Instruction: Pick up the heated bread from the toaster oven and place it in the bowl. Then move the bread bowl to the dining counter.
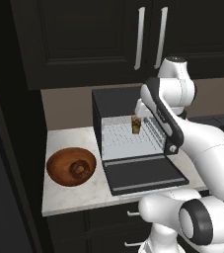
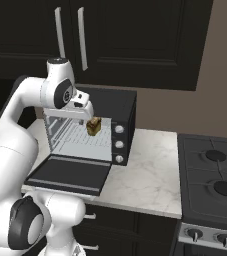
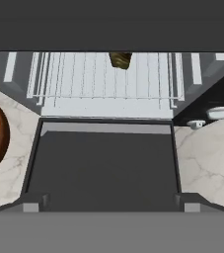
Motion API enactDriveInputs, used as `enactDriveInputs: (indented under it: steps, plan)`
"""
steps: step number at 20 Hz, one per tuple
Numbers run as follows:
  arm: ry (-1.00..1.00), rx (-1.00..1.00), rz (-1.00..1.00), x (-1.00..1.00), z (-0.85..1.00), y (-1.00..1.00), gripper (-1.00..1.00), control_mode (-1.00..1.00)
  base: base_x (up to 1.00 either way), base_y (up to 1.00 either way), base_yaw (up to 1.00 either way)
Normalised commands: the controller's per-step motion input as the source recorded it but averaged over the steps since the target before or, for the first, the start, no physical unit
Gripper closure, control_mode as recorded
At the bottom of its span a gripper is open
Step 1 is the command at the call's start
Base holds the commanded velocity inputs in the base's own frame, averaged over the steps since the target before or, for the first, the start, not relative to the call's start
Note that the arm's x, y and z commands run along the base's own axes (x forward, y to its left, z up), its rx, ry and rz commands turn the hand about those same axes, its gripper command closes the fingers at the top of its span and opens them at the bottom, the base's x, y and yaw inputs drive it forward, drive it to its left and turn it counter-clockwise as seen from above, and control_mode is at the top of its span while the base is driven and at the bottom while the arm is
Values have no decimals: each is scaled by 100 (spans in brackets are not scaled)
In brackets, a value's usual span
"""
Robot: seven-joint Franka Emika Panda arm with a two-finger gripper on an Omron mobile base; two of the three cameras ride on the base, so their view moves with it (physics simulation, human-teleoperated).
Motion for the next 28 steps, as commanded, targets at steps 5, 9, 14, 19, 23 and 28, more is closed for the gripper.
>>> enactDriveInputs:
  steps: [5, 9, 14, 19, 23, 28]
  plan:
    - [0, 0, 0, 0, 0, 0, -100, -100, 0, 0, 0]
    - [0, 0, 0, 0, 0, 0, -100, -100, 0, 0, 0]
    - [0, 0, 0, 0, 0, 0, -100, -100, 0, 0, 0]
    - [0, 0, 0, 0, 0, 0, -100, -100, 0, 0, 0]
    - [0, 0, 0, 0, 0, 0, -100, -100, 0, 0, 0]
    - [0, 0, 0, 0, 0, 0, -100, -100, 0, 0, 0]
